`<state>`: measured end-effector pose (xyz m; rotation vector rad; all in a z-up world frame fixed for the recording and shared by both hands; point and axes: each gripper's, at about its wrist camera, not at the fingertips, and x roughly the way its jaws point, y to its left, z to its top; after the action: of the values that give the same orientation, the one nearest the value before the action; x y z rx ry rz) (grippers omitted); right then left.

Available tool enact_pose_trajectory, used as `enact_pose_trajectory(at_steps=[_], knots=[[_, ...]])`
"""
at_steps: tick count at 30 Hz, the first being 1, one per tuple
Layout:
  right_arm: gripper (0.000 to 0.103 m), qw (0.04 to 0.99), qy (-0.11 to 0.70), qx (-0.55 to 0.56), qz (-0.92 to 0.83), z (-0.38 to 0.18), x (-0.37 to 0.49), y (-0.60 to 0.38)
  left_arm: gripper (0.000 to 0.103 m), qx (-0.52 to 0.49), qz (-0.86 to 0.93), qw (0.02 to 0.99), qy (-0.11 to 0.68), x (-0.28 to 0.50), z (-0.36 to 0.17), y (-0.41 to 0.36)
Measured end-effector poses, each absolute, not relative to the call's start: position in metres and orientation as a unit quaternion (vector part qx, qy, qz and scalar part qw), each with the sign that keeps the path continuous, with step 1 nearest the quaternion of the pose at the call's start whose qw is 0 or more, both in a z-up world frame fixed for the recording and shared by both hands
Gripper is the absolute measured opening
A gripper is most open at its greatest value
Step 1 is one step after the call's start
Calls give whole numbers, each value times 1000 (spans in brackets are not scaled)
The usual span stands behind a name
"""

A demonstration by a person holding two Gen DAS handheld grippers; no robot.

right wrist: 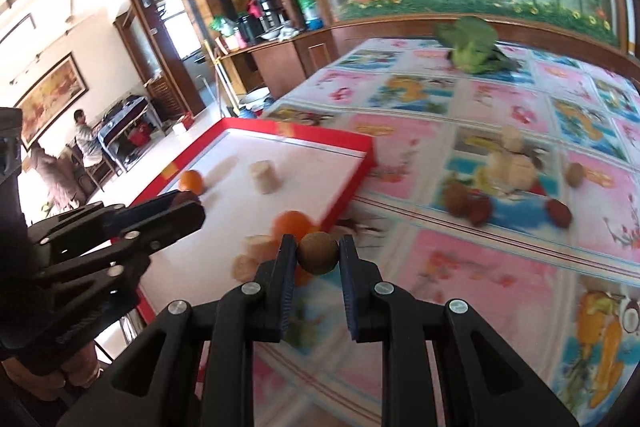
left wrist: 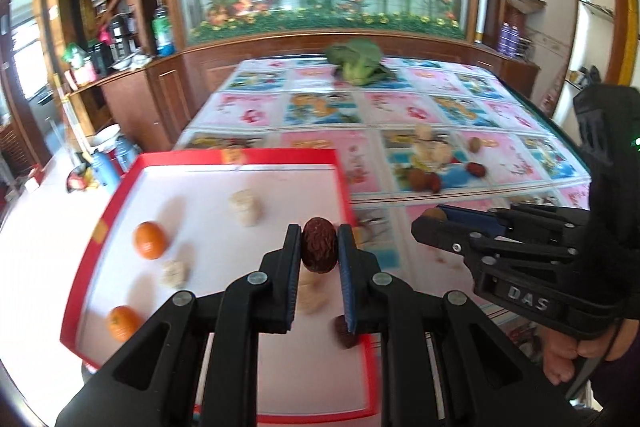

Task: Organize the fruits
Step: 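Carry the date and brown fruit over the white tray and open both tools, then move both open tools back to the fruit pile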

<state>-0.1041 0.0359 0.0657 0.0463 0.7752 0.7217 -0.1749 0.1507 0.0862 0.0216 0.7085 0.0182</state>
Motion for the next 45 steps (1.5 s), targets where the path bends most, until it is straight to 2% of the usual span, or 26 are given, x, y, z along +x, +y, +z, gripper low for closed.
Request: enact_pose_trajectory(at_steps=[24, 32, 37, 38, 42, 45], knots=[[20, 836, 394, -40, 379, 49, -114, 113, 20, -37, 90, 923, 373, -196, 52, 232], [21, 831, 395, -52, 388, 43, -114, 125, 20, -29, 94, 914, 395, -189, 38, 234], [47, 827, 395, -35, 398, 45, -113, 119, 20, -37, 105, 907, 405, -187, 33, 239], [48, 829, 391, -28, 398, 47, -113, 117, 22, -37, 107, 907, 405, -188, 33, 240], [50, 834, 381, 3, 398, 54, -112, 99, 53, -40, 118, 908, 400, -190, 36, 241], [51, 841, 378, 21, 386, 56, -109, 78, 60, -43, 118, 910, 396, -191, 40, 239]])
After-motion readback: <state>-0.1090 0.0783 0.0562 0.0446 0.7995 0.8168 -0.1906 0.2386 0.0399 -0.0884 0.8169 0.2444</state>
